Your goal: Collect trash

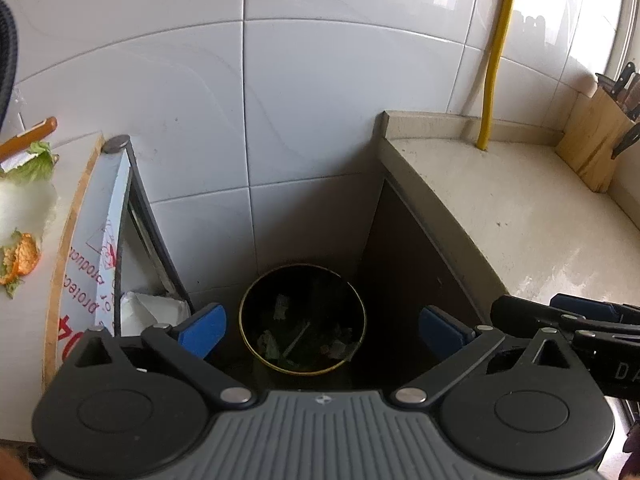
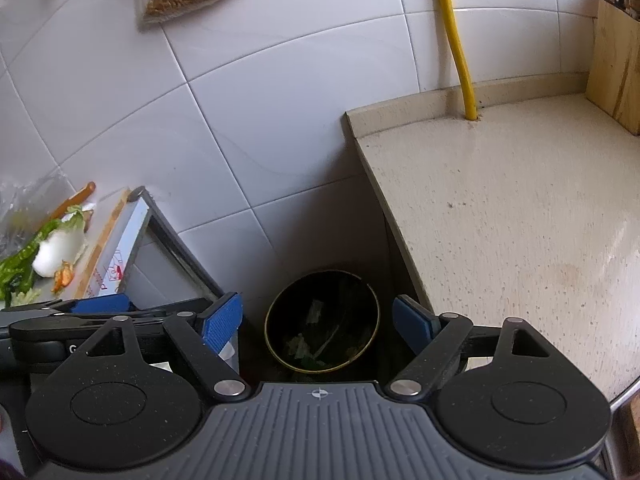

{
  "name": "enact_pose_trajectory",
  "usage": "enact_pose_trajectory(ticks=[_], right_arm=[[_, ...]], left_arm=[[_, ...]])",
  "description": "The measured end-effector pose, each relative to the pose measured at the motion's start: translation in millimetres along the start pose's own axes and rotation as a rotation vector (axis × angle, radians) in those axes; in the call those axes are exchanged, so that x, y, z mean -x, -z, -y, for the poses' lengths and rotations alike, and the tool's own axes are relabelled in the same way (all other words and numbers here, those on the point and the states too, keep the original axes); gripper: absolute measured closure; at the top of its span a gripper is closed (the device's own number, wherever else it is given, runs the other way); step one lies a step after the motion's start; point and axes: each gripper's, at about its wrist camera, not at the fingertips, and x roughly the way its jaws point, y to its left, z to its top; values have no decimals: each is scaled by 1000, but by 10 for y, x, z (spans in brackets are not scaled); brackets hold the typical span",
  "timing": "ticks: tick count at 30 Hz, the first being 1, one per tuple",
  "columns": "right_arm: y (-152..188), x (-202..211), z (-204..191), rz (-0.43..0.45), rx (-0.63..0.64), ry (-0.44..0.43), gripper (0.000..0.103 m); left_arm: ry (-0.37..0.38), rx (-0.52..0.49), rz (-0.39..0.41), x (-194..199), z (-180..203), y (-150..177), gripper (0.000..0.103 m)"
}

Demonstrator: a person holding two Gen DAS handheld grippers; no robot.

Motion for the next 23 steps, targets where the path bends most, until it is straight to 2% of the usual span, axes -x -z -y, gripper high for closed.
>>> enact_pose_trajectory(ticks=[23], right_arm=[[-5, -21, 27, -2, -25, -2, 14]], left_arm=[[-40, -55, 14, 3, 69, 0, 1]])
